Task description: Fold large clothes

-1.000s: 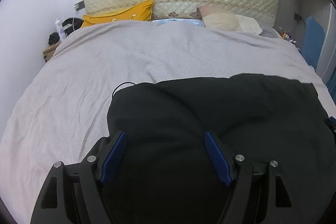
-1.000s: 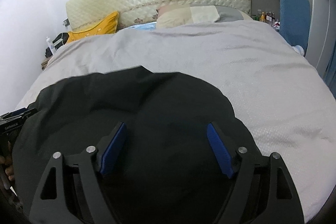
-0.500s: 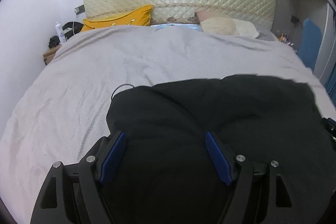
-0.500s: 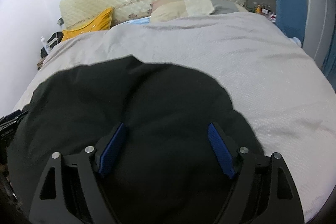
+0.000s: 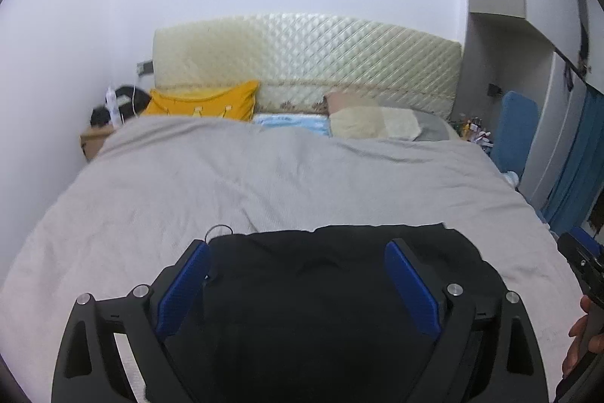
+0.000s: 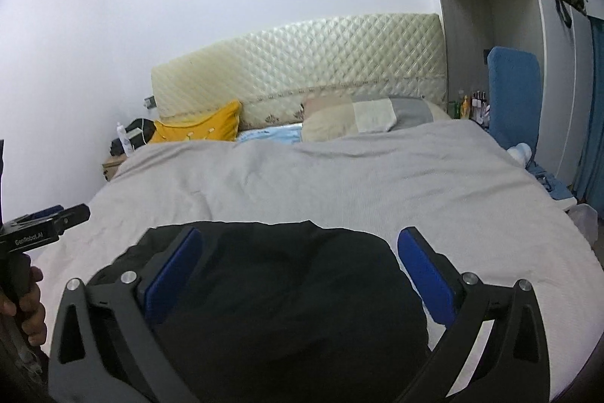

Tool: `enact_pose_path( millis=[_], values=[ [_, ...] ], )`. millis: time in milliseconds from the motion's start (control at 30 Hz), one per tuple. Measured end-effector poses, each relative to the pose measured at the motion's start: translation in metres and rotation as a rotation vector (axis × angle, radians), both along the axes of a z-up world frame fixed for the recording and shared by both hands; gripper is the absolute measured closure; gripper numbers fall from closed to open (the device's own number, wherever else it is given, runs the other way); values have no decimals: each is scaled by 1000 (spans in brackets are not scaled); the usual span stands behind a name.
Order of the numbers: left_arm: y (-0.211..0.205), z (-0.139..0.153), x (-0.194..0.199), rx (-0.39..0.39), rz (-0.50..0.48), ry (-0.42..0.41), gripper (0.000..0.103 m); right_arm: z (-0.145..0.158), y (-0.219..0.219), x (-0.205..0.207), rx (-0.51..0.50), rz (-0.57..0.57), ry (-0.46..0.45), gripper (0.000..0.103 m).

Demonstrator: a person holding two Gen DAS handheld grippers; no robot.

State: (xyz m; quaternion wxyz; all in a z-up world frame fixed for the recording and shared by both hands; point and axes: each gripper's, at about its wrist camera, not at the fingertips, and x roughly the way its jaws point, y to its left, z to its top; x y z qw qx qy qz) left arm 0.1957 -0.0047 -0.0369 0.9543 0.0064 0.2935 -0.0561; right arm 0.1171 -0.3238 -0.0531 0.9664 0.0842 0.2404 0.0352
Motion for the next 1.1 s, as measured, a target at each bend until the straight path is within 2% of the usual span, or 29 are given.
enact_pose_path(
  millis=[400, 600, 700, 833, 967, 1033, 1100],
  values=[
    [-20, 69, -114, 49, -49, -127, 9, 80, 26, -101, -23, 13, -160, 0],
    [-16, 98, -165, 2, -36, -179, 7, 112, 39, -154, 10, 62, -223, 0],
    [-12, 105, -192, -20, -47, -196, 7, 114, 42, -177, 42, 73, -235, 0],
    [-3, 110, -222, -19, -34, -217, 6, 110, 48, -201, 33, 54, -236, 0],
    [0, 107, -241, 2, -42, -224, 6, 102, 54, -218, 18, 49, -219, 0],
    [1, 102, -248, 32, -34, -213, 6, 99, 58, -225, 3, 46, -206, 0],
    [6, 96, -253, 29, -28, -192, 6, 96, 62, -231, -21, 48, -191, 0]
  ],
)
